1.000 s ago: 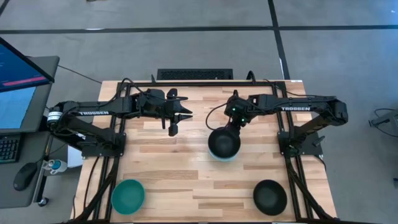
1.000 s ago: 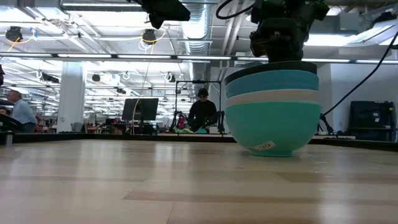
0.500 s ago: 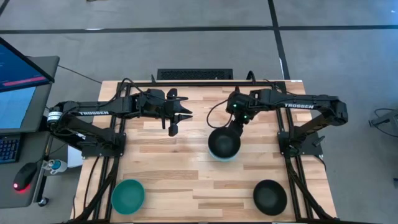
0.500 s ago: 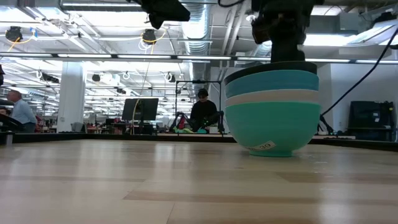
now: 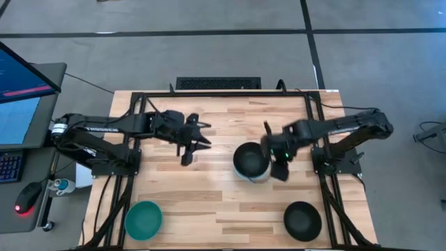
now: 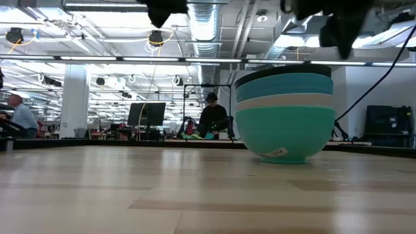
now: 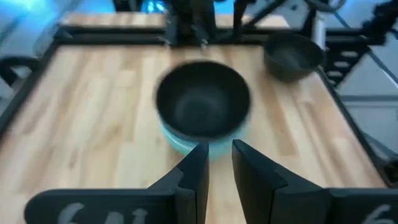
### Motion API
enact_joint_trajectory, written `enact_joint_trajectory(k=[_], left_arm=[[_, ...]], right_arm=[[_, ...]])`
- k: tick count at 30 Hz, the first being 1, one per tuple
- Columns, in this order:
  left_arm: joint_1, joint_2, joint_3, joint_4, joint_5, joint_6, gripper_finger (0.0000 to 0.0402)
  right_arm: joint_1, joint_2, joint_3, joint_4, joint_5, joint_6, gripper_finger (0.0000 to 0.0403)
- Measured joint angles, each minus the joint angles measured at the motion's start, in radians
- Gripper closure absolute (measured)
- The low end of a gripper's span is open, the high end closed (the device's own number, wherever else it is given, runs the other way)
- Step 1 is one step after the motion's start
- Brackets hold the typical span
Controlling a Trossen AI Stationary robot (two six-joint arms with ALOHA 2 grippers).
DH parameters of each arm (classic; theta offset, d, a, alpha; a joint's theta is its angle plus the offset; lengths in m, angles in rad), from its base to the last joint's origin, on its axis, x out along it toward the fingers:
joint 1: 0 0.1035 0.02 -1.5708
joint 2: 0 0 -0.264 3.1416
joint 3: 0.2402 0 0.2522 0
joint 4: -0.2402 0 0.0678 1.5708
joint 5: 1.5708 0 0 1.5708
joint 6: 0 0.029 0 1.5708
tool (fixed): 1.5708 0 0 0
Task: Nest bowls inside each other
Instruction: Stack the black bowl on top of the black bowl
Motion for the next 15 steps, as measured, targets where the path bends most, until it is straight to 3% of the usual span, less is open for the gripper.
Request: enact_joint_trajectory(k=[4,9,15], left_arm=[[-0.074,-0.018,0.0,-0.013,0.0,-0.025,0.0341],[-0.156,-0.028,0.0,0.022,-0.019,-0.086,0.0341],[-0.264,-0.014,0.0,0.131,-0.06,-0.073,0.0341]], right_arm=[[0.165,0.0,0.0,0.02,0.016,0.012,0.0236],[0.344,0.0,0.0,0.022,0.121,0.051,0.025],[0.477,0.0,0.0,0.021,0.269,0.228,0.0273]])
